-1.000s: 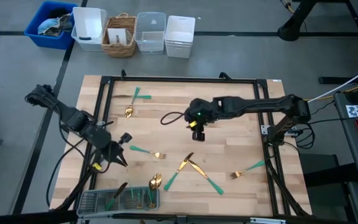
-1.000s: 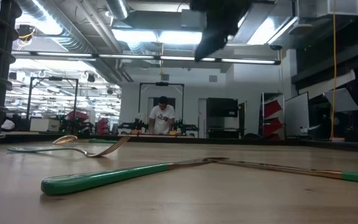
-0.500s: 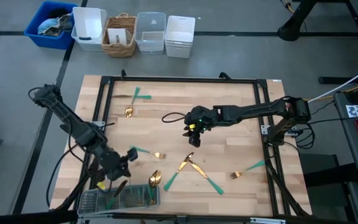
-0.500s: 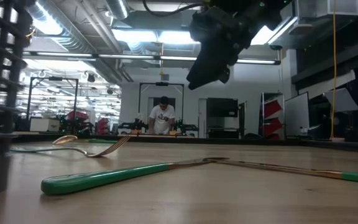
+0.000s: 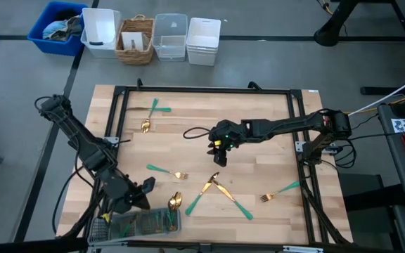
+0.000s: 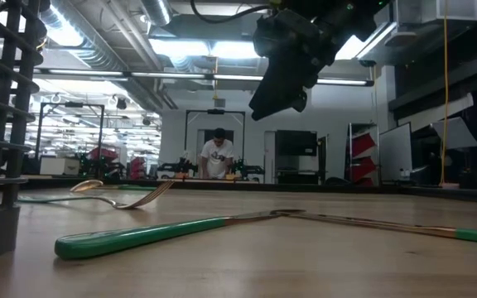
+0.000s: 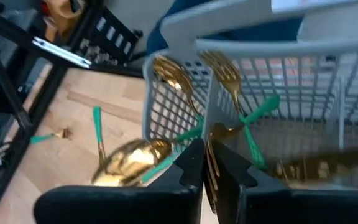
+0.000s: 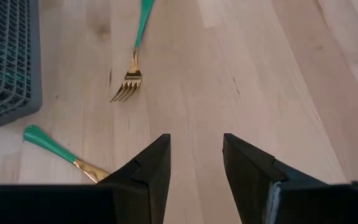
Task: Sort silverware
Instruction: Put the middle fork into the cutlery rack, then put the right fork into the cutlery rack
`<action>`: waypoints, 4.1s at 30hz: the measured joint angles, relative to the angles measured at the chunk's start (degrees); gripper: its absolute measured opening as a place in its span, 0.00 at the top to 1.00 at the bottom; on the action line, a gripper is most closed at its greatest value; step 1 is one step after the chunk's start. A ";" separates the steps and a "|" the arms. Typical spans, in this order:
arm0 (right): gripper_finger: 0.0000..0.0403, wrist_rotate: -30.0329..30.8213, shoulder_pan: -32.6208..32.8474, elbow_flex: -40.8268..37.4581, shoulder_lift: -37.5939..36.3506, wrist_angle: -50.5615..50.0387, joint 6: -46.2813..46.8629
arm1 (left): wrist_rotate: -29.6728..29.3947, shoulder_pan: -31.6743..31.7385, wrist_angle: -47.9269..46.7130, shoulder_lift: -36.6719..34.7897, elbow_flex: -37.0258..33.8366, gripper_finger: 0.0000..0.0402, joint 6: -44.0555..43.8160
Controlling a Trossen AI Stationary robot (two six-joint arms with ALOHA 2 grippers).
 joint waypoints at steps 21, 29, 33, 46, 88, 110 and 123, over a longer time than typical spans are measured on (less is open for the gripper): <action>0.63 -8.53 -0.02 0.00 -1.85 -0.44 0.00 | -5.88 0.04 0.97 -0.43 -0.02 0.86 -8.65; 0.63 -9.54 4.68 0.04 -6.92 -11.78 -4.19 | -16.37 6.08 0.99 -4.40 -0.03 0.90 -22.48; 0.63 0.65 8.83 0.04 -9.59 -22.34 2.86 | -16.41 12.38 1.03 -6.21 -0.03 0.91 -26.04; 0.63 9.69 30.45 0.09 -10.33 -48.18 24.55 | -11.07 35.36 1.23 -6.02 -0.07 0.93 -30.41; 0.83 11.49 52.81 -25.27 -7.19 -29.17 37.56 | -4.26 45.92 4.44 -0.35 -0.07 0.93 -45.25; 0.95 51.01 38.70 -14.12 -6.99 -34.28 28.51 | -4.26 45.92 14.73 -0.35 -0.04 0.93 -49.32; 0.96 68.64 21.59 -8.20 -7.10 -13.49 -5.23 | -4.28 45.92 19.17 1.74 -0.02 0.87 -30.12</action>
